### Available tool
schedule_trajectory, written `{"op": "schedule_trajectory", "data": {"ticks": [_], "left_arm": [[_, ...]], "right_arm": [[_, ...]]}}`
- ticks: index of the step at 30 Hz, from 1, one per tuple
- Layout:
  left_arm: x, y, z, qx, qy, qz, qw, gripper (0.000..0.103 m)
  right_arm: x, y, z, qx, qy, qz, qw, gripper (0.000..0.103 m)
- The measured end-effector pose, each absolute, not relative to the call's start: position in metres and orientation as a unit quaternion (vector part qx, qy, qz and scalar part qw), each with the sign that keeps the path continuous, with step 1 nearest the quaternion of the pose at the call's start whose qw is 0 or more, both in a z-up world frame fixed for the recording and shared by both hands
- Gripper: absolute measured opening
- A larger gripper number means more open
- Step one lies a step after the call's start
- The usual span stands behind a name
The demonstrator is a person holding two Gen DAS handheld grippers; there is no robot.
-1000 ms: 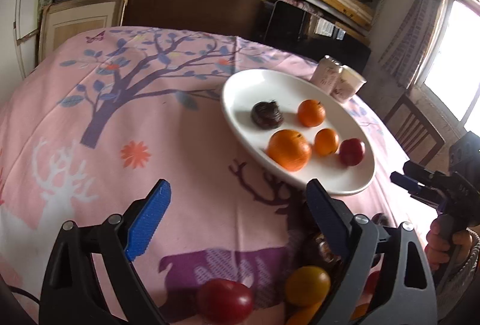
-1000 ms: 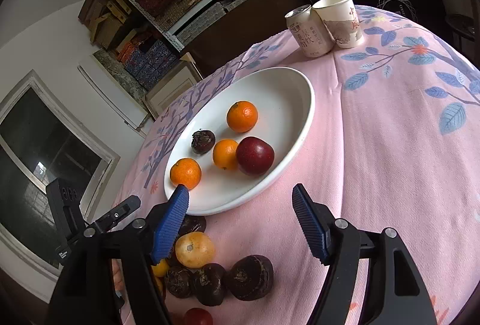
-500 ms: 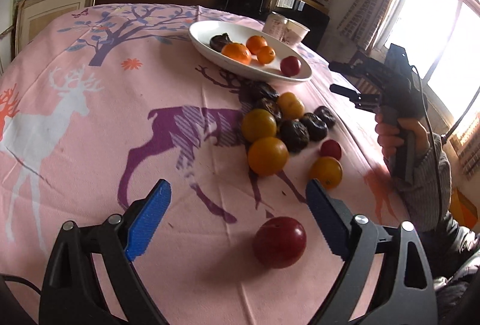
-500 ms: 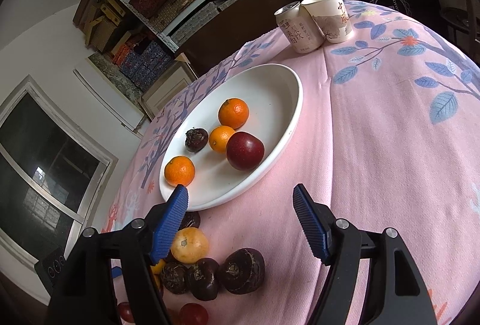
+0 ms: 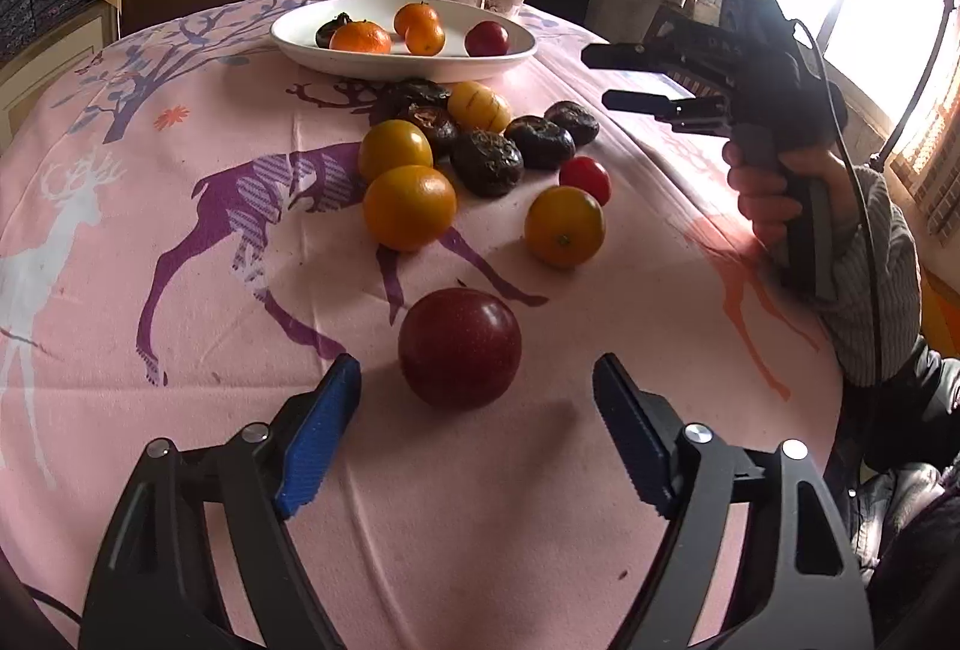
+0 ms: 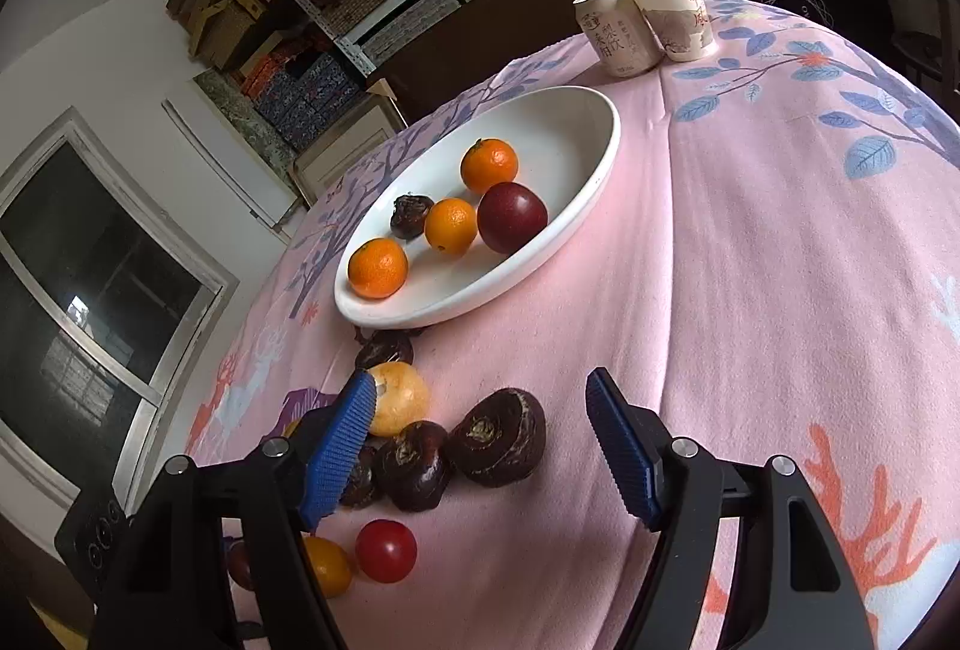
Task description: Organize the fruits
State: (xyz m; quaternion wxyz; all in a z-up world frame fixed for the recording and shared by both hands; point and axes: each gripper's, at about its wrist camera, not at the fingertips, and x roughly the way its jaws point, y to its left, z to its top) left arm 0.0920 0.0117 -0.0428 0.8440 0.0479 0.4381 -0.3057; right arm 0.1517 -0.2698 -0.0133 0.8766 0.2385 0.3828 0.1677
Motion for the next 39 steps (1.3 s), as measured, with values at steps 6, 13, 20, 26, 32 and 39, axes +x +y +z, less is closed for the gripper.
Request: {"op": "schedule_trajectory", "data": {"ticks": [6,13,20,26,32,39], "left_arm": [[0.102,0.009,-0.044,0.031,0.443,-0.313,0.84,0.044],[0.095,0.019,-0.044,0.018,0.438,-0.315,0.842,0.038],[0.097,0.03,-0.044,-0.019,0.433,-0.316,0.844,0.038],[0.098,0.029,-0.044,-0.021,0.436,-0.318,0.842,0.037],[0.103,0.028,-0.043,-0.031,0.44,-0.322,0.838,0.037],[0.14,0.015,-0.008,-0.038,0.4,-0.326,0.856,0.037]], "right_arm": [[0.15,-0.274,-0.016,0.246,0.386,0.159,0.875,0.073],[0.151,-0.275,-0.016,0.235,0.394,0.143,0.877,0.073],[0.155,-0.271,-0.027,0.213,0.424,0.131,0.871,0.06],[0.155,-0.248,-0.028,0.154,0.433,0.143,0.876,0.051],[0.154,-0.242,-0.028,0.147,0.431,0.164,0.875,0.041],[0.153,-0.255,-0.021,0.176,0.412,0.171,0.878,0.022]]}}
